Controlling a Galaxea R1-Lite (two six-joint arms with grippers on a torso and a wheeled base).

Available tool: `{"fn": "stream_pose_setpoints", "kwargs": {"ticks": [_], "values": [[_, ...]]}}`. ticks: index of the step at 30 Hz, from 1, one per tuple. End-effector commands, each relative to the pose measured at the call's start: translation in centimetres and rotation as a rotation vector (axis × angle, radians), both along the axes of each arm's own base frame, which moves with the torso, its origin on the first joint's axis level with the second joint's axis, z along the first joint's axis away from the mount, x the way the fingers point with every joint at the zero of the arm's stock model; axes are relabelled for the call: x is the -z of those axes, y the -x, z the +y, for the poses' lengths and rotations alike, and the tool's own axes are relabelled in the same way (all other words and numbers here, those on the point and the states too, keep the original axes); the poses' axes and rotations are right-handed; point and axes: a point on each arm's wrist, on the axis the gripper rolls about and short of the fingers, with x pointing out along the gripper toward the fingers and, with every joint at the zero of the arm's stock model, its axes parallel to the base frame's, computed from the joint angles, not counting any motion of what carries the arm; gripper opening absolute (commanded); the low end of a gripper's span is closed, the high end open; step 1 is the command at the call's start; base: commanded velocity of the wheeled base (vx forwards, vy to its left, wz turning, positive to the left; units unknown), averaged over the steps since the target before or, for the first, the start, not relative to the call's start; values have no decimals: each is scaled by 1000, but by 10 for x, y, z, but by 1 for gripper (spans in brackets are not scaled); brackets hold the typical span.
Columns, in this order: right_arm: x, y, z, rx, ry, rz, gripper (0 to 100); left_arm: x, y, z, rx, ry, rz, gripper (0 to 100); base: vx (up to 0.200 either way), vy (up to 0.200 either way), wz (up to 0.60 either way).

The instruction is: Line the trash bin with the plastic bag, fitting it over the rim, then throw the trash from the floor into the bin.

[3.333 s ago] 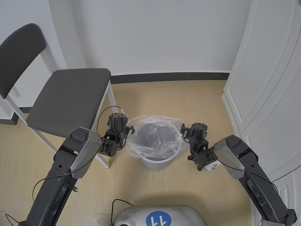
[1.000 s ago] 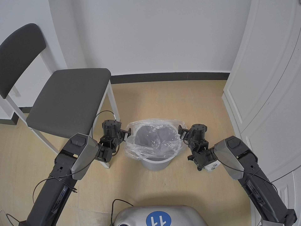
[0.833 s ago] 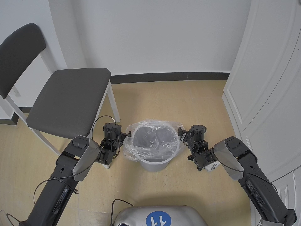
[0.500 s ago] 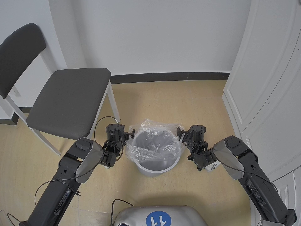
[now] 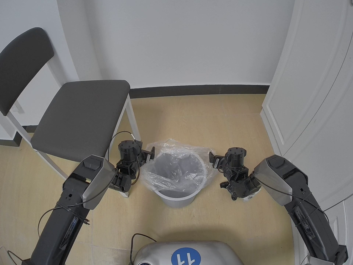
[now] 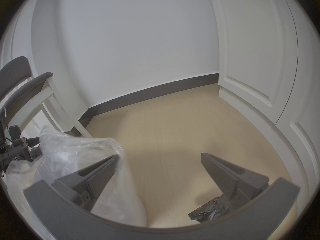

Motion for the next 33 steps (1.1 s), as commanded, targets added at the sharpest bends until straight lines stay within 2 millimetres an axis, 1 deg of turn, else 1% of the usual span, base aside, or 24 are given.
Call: {"fn": "stream_pose_setpoints", "kwargs": {"ticks": [1, 4, 5, 6, 7, 11, 12, 14, 19, 22, 24, 25, 27, 30, 31, 33], "values": [[-8, -5, -2, 11, -7, -28, 100, -3, -6, 12, -23, -22, -22, 100, 0, 0, 0], [-16, -12, -4, 21, -26, -70, 100, -7, -12, 15, -32, -13, -56, 100, 0, 0, 0], [-18, -16, -6, 27, -36, -86, 100, -2, -13, 16, -35, -14, -52, 100, 0, 0, 0], [-18, -16, -6, 28, -38, -87, 100, -1, -13, 16, -35, -14, -51, 100, 0, 0, 0], [-22, -21, -4, 34, -52, -116, 100, 2, -13, 18, -37, -16, -43, 100, 0, 0, 0], [-23, -27, 0, 75, -82, -162, 100, 1, -13, 18, -29, -16, -42, 100, 0, 0, 0], [-8, -25, 1, 76, -69, -134, 100, 1, -13, 18, -28, -17, -37, 100, 0, 0, 0], [-4, -24, 2, 75, -68, -124, 100, 1, -13, 18, -26, -17, -34, 100, 0, 0, 0], [5, -23, 2, 78, -45, -61, 100, 8, -12, 18, -29, -29, 13, 100, 0, 0, 0], [14, -20, 1, 116, 7, 45, 100, 18, -11, 20, -33, -42, 61, 100, 0, 0, 0], [15, -20, 0, 131, 22, 71, 100, 20, -10, 20, -40, -44, 69, 100, 0, 0, 0], [16, -19, 0, 143, 39, 102, 100, 28, -9, 20, -47, -51, 82, 100, 0, 0, 0], [16, -19, 0, 147, 44, 111, 100, 28, -9, 22, -58, -52, 82, 100, 0, 0, 0], [15, -19, -1, 159, 52, 120, 100, 23, -12, 29, -109, -59, 70, 100, 0, 0, 0], [14, -19, -1, 162, 51, 117, 100, 19, -12, 29, -112, -57, 62, 100, 0, 0, 0], [6, -21, -3, 164, 46, 97, 100, 5, -15, 29, -113, -48, 32, 100, 0, 0, 0]]}}
